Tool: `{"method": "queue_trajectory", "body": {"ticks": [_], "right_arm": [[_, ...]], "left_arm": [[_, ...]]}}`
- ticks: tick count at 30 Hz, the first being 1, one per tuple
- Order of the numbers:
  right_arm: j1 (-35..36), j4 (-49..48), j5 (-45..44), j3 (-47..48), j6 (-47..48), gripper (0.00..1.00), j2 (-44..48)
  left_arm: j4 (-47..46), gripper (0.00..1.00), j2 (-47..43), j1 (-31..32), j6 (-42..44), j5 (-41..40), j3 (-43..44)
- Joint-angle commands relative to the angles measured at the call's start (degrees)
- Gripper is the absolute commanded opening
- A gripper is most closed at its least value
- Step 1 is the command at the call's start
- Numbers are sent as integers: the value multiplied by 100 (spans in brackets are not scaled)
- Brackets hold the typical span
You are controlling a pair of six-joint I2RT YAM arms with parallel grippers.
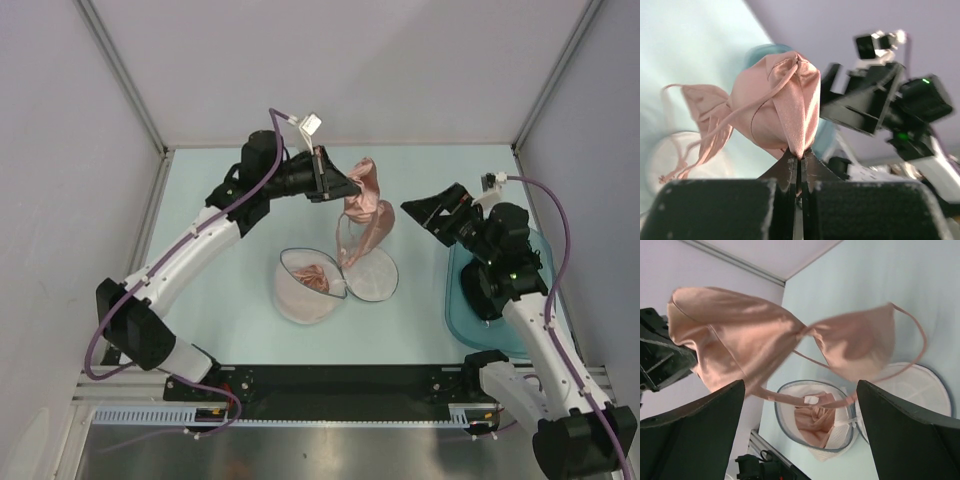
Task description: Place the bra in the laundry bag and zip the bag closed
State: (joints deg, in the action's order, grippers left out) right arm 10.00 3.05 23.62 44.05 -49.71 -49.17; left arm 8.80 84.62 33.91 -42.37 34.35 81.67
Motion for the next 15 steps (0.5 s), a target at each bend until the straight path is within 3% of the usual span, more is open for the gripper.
{"method": "queue_trajectory", "body": {"ticks": [1,8,15], "right_arm": [[20,47,-243,463,330,100,-277],[37,-234,-296,438,489,100,-901],[2,-586,-463,438,700,100,-1569]], "left_arm": [[965,0,177,-253,1229,-771,964],[1213,0,1266,-280,1996,-1158,1703],[142,0,2787,-262,1313,-518,1633]]}}
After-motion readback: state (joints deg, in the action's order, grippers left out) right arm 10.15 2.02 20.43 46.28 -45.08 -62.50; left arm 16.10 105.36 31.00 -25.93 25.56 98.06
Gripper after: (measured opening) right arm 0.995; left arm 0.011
